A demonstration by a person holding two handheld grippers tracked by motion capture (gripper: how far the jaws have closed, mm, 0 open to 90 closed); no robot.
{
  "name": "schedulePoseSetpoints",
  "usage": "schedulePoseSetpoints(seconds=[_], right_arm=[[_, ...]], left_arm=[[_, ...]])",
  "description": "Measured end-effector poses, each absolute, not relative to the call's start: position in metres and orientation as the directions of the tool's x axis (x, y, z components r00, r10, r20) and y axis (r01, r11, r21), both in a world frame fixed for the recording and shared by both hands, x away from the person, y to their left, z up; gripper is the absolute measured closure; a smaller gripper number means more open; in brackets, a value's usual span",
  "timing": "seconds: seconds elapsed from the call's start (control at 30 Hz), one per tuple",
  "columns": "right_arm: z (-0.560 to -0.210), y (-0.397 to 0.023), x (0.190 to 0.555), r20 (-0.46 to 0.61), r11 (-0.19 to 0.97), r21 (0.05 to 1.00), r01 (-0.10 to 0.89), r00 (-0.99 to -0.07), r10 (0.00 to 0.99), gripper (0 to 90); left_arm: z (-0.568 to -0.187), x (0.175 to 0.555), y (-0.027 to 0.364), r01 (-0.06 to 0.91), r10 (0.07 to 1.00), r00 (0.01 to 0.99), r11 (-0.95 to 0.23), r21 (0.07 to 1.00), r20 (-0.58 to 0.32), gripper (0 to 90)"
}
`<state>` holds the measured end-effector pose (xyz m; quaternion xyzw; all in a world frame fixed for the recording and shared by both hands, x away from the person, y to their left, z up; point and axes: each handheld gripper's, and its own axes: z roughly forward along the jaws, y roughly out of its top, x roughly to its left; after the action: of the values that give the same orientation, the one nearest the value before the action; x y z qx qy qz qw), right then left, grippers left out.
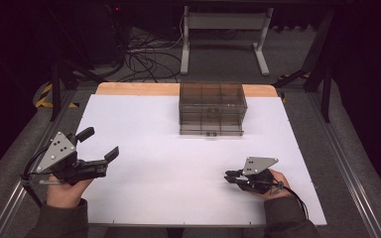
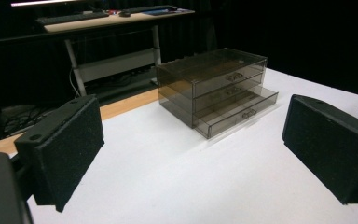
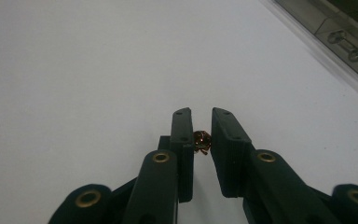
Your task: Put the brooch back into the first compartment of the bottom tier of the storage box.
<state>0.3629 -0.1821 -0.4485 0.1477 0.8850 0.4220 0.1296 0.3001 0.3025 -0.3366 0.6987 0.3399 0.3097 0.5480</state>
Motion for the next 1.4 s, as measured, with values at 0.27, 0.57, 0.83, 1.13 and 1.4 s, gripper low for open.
schedulePoseSetpoints(seconds=[0.27, 0.57, 0.83, 1.13, 1.4], right_arm=[[-0.443, -0.178, 0.365, -0.131, 0.576, 0.802, 0.158, -0.894, 0.428, 79.6], [-0.439, -0.168, 0.365, -0.169, 0.571, 0.805, 0.159, -0.861, 0.479, 79.6], [-0.435, -0.166, 0.367, -0.183, 0.548, 0.821, 0.163, -0.833, 0.522, 79.7], [-0.430, -0.166, 0.368, -0.176, 0.514, 0.839, 0.178, -0.805, 0.566, 79.7], [-0.428, -0.163, 0.369, -0.174, 0.493, 0.849, 0.190, -0.781, 0.599, 79.7]], left_arm=[[-0.338, 0.301, 0.302, 0.140, 0.813, 0.580, -0.170, 0.975, 0.059, 5.9], [-0.338, 0.301, 0.301, 0.138, 0.813, 0.579, -0.173, 0.975, 0.062, 5.9], [-0.339, 0.301, 0.300, 0.142, 0.813, 0.580, -0.170, 0.975, 0.057, 6.0], [-0.340, 0.302, 0.300, 0.144, 0.811, 0.581, -0.176, 0.974, 0.061, 6.0], [-0.339, 0.301, 0.300, 0.144, 0.809, 0.585, -0.165, 0.976, 0.050, 5.9]])
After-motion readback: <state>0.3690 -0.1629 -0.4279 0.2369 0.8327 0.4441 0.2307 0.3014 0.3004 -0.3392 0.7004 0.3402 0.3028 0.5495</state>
